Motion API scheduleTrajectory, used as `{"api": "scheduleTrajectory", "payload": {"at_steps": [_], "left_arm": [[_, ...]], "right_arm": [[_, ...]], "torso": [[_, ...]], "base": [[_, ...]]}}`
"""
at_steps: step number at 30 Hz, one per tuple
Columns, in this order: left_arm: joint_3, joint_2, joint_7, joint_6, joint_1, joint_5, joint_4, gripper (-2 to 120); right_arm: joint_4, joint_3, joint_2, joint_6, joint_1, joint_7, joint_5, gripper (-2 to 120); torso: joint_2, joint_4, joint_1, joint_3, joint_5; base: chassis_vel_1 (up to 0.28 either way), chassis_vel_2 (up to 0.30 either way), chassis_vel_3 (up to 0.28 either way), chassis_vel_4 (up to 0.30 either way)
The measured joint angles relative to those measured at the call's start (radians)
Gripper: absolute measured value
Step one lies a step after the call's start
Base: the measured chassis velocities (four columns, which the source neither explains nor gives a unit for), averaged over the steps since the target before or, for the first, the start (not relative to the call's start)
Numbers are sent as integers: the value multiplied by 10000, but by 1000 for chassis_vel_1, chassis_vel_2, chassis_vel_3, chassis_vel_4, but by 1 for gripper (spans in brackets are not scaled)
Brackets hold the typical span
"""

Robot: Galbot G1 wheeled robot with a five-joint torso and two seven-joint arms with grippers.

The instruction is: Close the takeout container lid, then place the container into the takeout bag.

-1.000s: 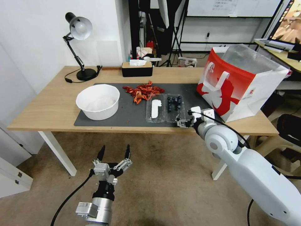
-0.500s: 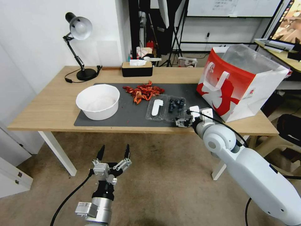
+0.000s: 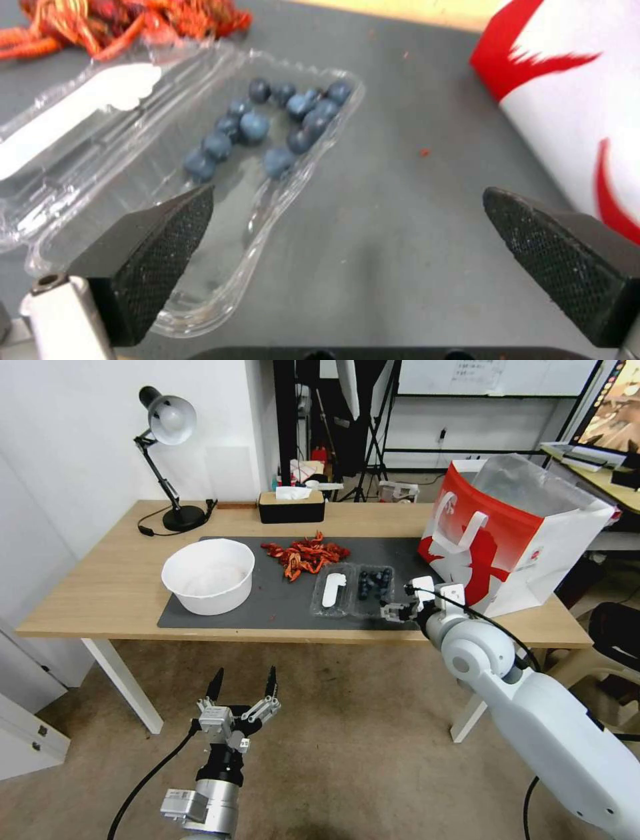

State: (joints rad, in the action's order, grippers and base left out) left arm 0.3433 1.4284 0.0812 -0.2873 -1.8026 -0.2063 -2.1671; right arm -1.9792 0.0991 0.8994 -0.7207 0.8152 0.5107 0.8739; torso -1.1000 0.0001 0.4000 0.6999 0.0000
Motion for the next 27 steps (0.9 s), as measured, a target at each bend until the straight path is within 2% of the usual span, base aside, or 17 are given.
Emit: {"api": "scheduleTrajectory", "payload": {"at_steps": [3, 6, 7, 11, 12, 14, 15, 18, 19, 22, 23, 25, 27], "left_arm": [[-11, 1, -2, -16, -1, -1, -11, 100], [-17, -20, -35, -59, -2, -29, -22, 100], [-17, -20, -35, -59, -2, -29, -22, 100], [-23, -107, -93, -73, 8, -105, -33, 100], [-23, -107, -93, -73, 8, -105, -33, 100], [-24, -168, -110, -74, 40, -193, -33, 100], [-24, -168, -110, -74, 40, -193, -33, 100], [-36, -240, -133, -72, 107, -289, -24, 100], [-36, -240, -133, -72, 107, -289, -24, 100], [-57, -347, -163, -62, 162, -409, -20, 100], [-57, -347, -163, -62, 162, -409, -20, 100], [-57, -450, -192, -52, 194, -552, -17, 100], [-58, -478, -202, -45, 205, -598, -15, 100]], "right_arm": [[-147, 276, -43, 299, 268, -208, -88, 100], [-487, 915, -50, 1601, 1134, -965, -635, 100], [-487, 915, -50, 1601, 1134, -965, -635, 100], [-1124, 1866, 151, 3625, 2574, -1879, -1738, 100], [-1124, 1866, 151, 3625, 2574, -1879, -1738, 100], [-1500, 2278, 370, 4626, 3502, -2244, -2500, 100], [-1500, 2278, 370, 4626, 3502, -2244, -2500, 100], [-1951, 2815, 934, 5895, 4803, -2320, -3588, 100], [-1951, 2815, 934, 5895, 4803, -2320, -3588, 100], [-2232, 3286, 1693, 7258, 6137, -2407, -4752, 100], [-2232, 3286, 1693, 7258, 6137, -2407, -4752, 100], [-2288, 3642, 2206, 8167, 6975, -2503, -5447, 100], [-2296, 3755, 2348, 8406, 7213, -2559, -5601, 100]], "torso": [[0, 0, 0, 0, 0], [0, 0, 0, 0, 1], [0, 0, 0, 0, 1], [0, 0, 0, 0, 1], [0, 0, 0, 0, 1], [-1, -3, 0, -1, -1], [-1, -3, 0, -1, -1], [-1, 1, 0, -1, -1], [-1, 1, 0, -1, -1], [-1, -3, -1, 0, 1], [-1, -3, -1, 0, 1], [-1, -1, -1, 0, -1], [-1, 0, -1, 0, 0]], "base": [[0, 0, 0, 0], [0, 0, 0, 0], [0, 0, 0, 0], [0, 0, 0, 0], [0, 0, 0, 0], [0, 0, 0, 0], [0, 0, 0, 0], [0, 0, 0, 0], [0, 0, 0, 0], [0, 0, 0, 0], [0, 0, 0, 0], [0, 0, 0, 0], [0, 0, 0, 0]]}}
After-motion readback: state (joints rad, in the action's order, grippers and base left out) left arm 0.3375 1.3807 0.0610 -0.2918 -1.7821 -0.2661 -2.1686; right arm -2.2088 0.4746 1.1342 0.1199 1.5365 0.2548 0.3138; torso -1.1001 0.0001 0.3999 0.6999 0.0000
